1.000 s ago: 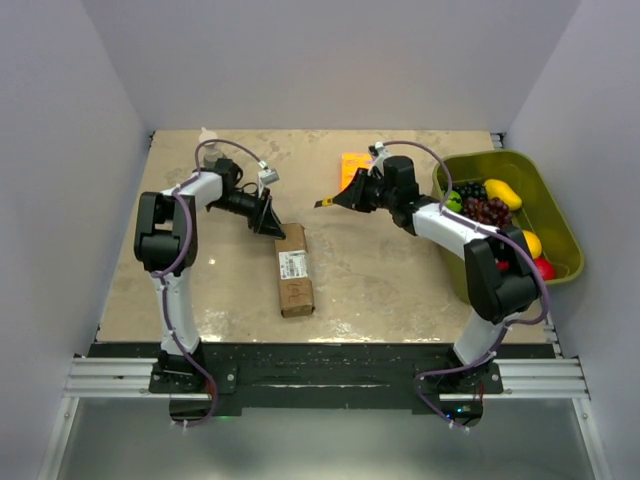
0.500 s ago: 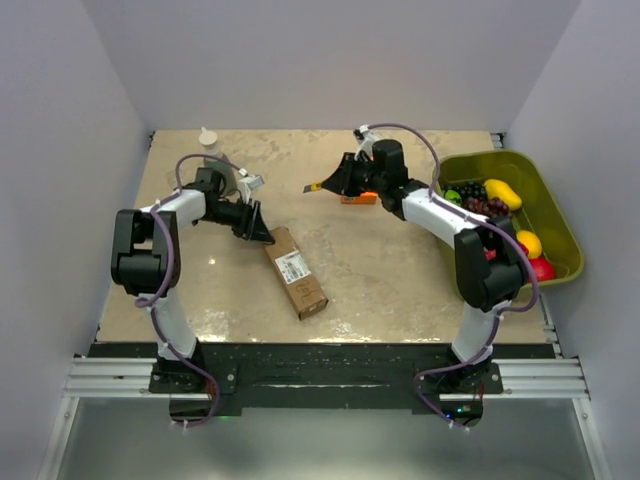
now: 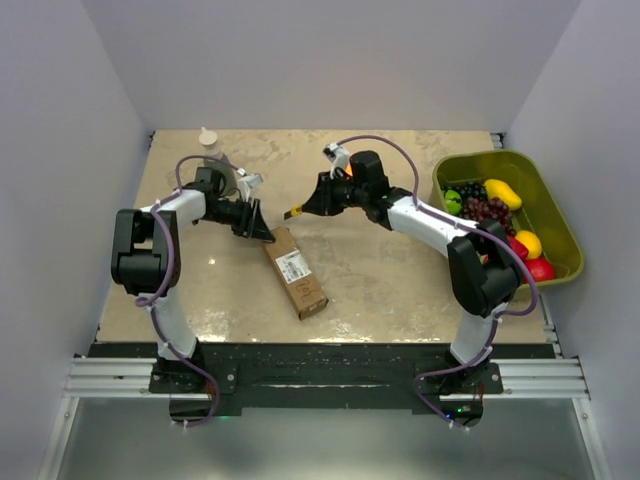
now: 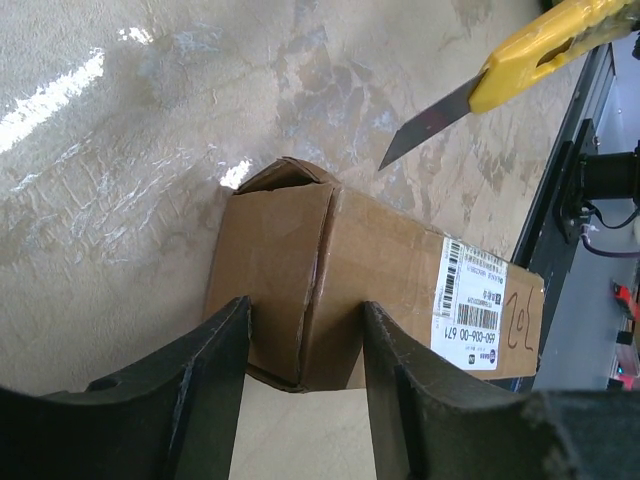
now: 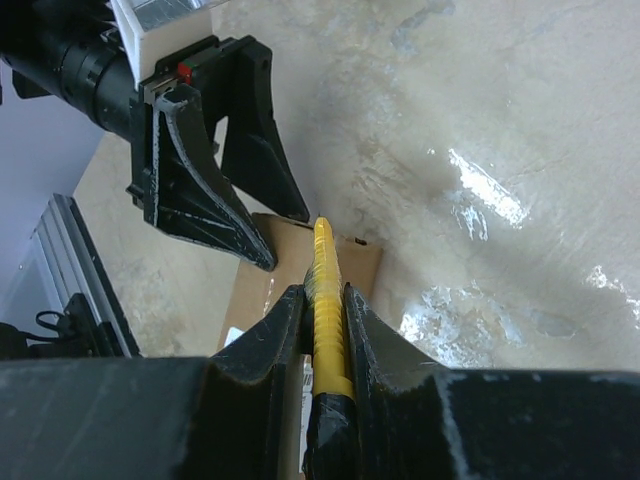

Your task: Unpack the express box

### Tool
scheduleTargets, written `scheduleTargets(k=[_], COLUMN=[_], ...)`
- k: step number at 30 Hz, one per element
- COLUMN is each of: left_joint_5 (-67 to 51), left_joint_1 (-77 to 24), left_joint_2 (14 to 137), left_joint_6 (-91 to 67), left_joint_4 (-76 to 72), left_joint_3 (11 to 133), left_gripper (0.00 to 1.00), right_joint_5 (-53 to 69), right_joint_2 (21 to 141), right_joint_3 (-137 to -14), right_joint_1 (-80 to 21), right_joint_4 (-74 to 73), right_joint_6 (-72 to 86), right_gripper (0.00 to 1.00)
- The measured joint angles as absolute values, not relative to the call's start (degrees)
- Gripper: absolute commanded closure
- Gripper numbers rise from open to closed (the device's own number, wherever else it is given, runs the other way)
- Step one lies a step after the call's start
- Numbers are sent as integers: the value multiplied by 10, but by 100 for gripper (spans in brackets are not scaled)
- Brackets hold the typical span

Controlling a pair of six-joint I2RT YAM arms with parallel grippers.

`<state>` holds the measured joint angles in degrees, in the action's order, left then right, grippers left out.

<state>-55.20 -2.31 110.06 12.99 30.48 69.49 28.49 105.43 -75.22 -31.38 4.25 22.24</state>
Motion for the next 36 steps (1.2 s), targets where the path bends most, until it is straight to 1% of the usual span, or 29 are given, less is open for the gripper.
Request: scheduleTargets(k=[2, 6, 14, 18, 22, 27, 36], left_joint_5=[-551, -549, -536, -520, -499, -505, -538], left_joint_1=[-23, -23, -23, -22, -11, 23, 20], left_joint_2=[1101, 1101, 1104, 1108, 1114, 1127, 1122], left_joint_6=[127, 120, 88, 81, 88, 133, 199], left_joint_4=[305, 303, 306, 309, 310, 315, 290], left_joint_3=[695, 695, 705, 724, 751, 778, 760], left_gripper=[94, 100, 100, 100, 100, 100, 100], right_joint_5=[283, 268, 235, 236, 238, 265, 351], right_joint_2=[1054, 1054, 1061, 1075, 1076, 1089, 1175], right_joint_3=[-755, -760, -810, -846, -851, -851, -874], right_joint_1=[-312, -311, -311, -311, -311, -311, -305], right_joint_4=[29, 3, -41, -43, -47, -38, -2], right_joint_6=[223, 223, 221, 219, 218, 218, 225], right_gripper=[100, 100, 100, 100, 100, 100, 100])
